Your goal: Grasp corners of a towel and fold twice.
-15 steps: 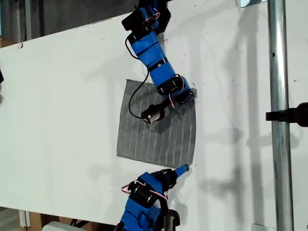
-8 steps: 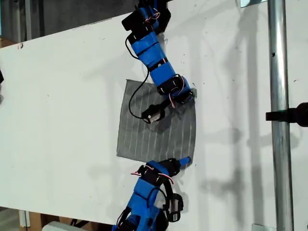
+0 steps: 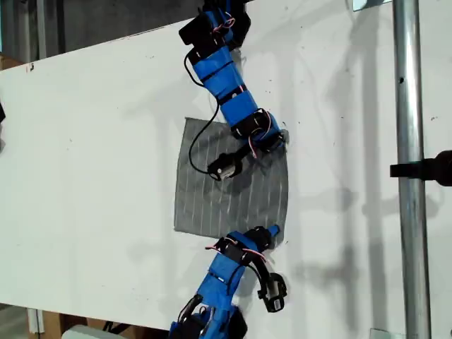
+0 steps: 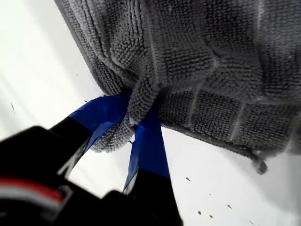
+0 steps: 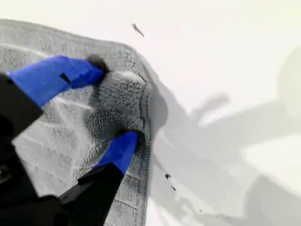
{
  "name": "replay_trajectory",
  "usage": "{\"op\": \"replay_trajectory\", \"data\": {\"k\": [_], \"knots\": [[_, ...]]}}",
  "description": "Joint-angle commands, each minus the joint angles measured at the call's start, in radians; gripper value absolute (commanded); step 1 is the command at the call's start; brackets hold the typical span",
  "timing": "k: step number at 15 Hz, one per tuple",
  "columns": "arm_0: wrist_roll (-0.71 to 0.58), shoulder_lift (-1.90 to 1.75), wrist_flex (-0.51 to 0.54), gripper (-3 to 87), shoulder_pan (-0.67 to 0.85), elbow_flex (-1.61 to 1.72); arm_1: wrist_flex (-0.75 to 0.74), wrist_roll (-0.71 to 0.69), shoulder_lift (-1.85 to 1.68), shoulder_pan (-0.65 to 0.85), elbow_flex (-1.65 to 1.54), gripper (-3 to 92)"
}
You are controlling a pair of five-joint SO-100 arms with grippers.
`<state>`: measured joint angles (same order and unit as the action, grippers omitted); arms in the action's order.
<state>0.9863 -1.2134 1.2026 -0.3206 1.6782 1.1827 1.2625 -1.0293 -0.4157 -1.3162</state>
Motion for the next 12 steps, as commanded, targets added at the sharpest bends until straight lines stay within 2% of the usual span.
{"op": "replay_trajectory", "data": {"k": [1,4,6,9,10,12], "knots": [[-0.015,-0.014,-0.018,1.8,-0.018,0.025,-0.018,0.003,-0.06,-0.008,0.011,-0.2],[-0.115,-0.094,-0.015,-2.8,-0.029,-0.015,-0.012,0.003,-0.066,-0.009,0.012,-0.2],[-0.115,-0.11,0.086,-2.8,-0.044,-0.097,0.005,-0.005,-0.118,-0.034,0.014,-0.2],[-0.127,-0.129,0.225,-2.9,-0.144,-0.339,-0.012,-0.055,-0.179,-0.161,0.112,-0.2],[-0.133,-0.137,0.242,-2.9,-0.166,-0.399,-0.035,-0.087,-0.173,-0.189,0.166,-0.2],[-0.133,-0.169,0.307,-2.9,-0.104,-0.426,0.017,-0.095,-0.261,-0.15,0.143,-0.2]]}}
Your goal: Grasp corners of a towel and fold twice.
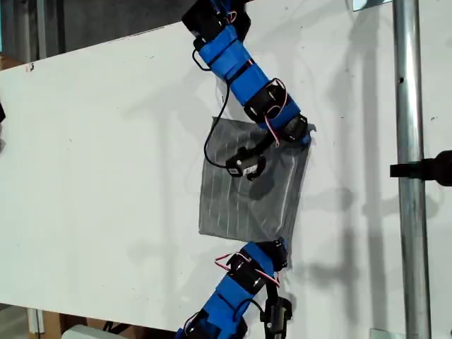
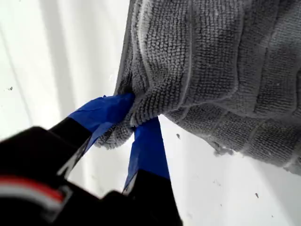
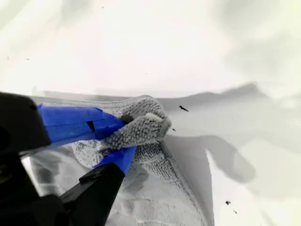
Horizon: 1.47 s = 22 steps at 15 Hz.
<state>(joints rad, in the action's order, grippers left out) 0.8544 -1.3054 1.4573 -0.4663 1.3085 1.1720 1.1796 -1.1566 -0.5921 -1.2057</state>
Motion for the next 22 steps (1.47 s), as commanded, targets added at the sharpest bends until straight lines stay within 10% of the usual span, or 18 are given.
{"op": "replay_trajectory", "data": {"k": [1,4,12,22], "knots": [[-0.012,-0.133,0.063,-2.9,0.121,-0.002,0.084,-0.014,-0.212,0.084,-0.026,-0.2],[-0.166,-0.267,0.054,-2.9,0.453,0.13,0.328,-0.028,-0.385,0.347,-0.204,-0.2],[-0.485,-0.201,-0.011,-2.9,0.908,0.058,0.304,-0.42,-0.637,0.871,-0.44,-0.2],[-0.275,-0.138,-0.167,-1.5,0.776,0.35,0.103,-0.167,-0.29,0.609,-0.578,-0.2]]}}
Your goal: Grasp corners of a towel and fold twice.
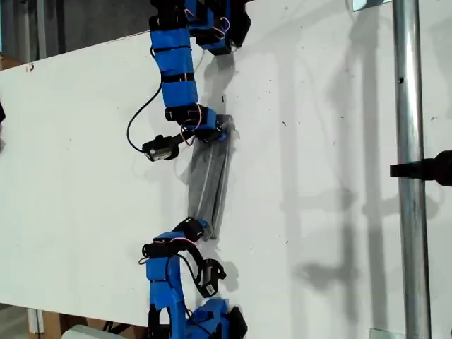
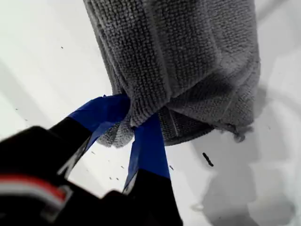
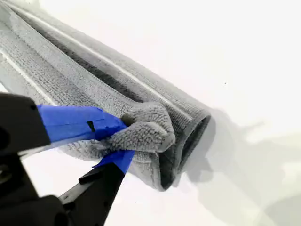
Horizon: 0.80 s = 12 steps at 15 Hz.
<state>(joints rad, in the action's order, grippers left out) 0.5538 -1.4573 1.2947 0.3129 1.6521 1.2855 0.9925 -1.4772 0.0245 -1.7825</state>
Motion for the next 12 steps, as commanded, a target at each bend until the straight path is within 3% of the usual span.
{"op": "replay_trajectory", "data": {"k": [1,3,4,8,10,12], "knots": [[0.057,0.057,0.003,2.5,0.002,-0.005,-0.012,0.025,0.067,0.011,-0.003,-0.2],[0.091,0.107,0.091,17.3,0.003,-0.083,0.028,0.041,0.035,0.037,-0.008,22.0],[0.091,0.051,0.114,24.6,-0.008,-0.092,0.074,0.055,-0.028,0.04,-0.002,28.6],[0.112,-0.337,0.321,36.2,-0.025,-0.137,0.262,0.16,-0.411,0.008,-0.015,33.3],[0.124,-0.555,0.325,36.4,-0.028,-0.032,0.281,0.284,-0.584,-0.02,-0.153,31.6],[0.16,-0.767,0.256,36.6,-0.069,0.153,0.259,0.453,-0.752,-0.054,-0.36,33.6]]}}
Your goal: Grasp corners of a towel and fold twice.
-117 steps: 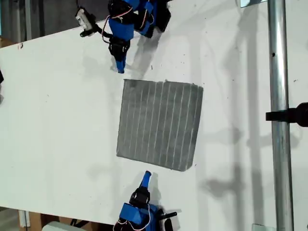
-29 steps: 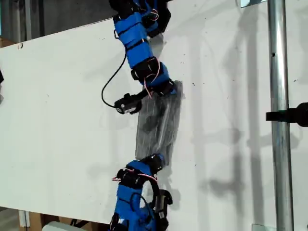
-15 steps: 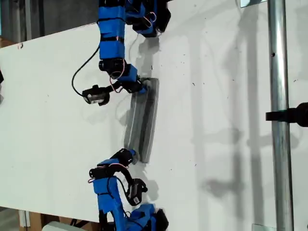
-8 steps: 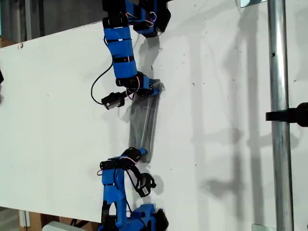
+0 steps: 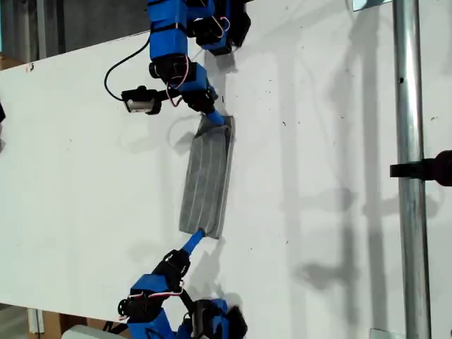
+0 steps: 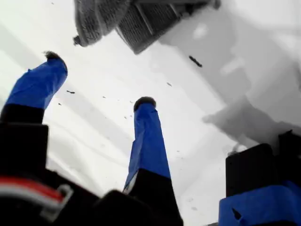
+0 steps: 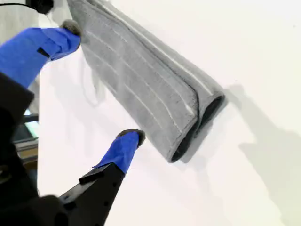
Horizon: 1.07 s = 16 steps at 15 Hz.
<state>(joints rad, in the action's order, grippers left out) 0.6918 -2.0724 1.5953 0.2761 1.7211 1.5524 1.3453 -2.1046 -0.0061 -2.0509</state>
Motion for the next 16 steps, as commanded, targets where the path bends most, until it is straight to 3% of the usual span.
{"op": "replay_trajectory", "data": {"k": [1,3,5,9,11,12,15,16], "knots": [[0.052,-0.261,-0.101,36.6,-0.058,0.201,-0.067,0.172,-0.232,-0.044,-0.213,34.6],[0.1,-0.44,-0.193,36.6,-0.114,0.399,-0.29,0.291,-0.517,-0.063,-0.537,35.8],[0.15,-0.54,-0.242,35.5,-0.184,0.511,-0.328,0.337,-0.692,-0.031,-0.683,36.0],[0.219,-0.566,-0.264,34.3,-0.252,0.578,-0.362,0.405,-0.583,0.063,-0.68,38.3],[0.229,-0.584,-0.264,33.6,-0.253,0.586,-0.476,0.462,-0.382,0.086,-0.643,39.6],[0.229,-0.592,-0.264,33.2,-0.253,0.586,-0.555,0.495,-0.207,0.094,-0.583,41.1],[0.244,-0.607,-0.259,31.9,-0.267,0.589,-1.037,0.509,0.299,0.075,-0.425,39.4],[0.253,-0.615,-0.252,31.7,-0.275,0.594,-1.137,0.503,0.396,0.075,-0.38,39.4]]}}
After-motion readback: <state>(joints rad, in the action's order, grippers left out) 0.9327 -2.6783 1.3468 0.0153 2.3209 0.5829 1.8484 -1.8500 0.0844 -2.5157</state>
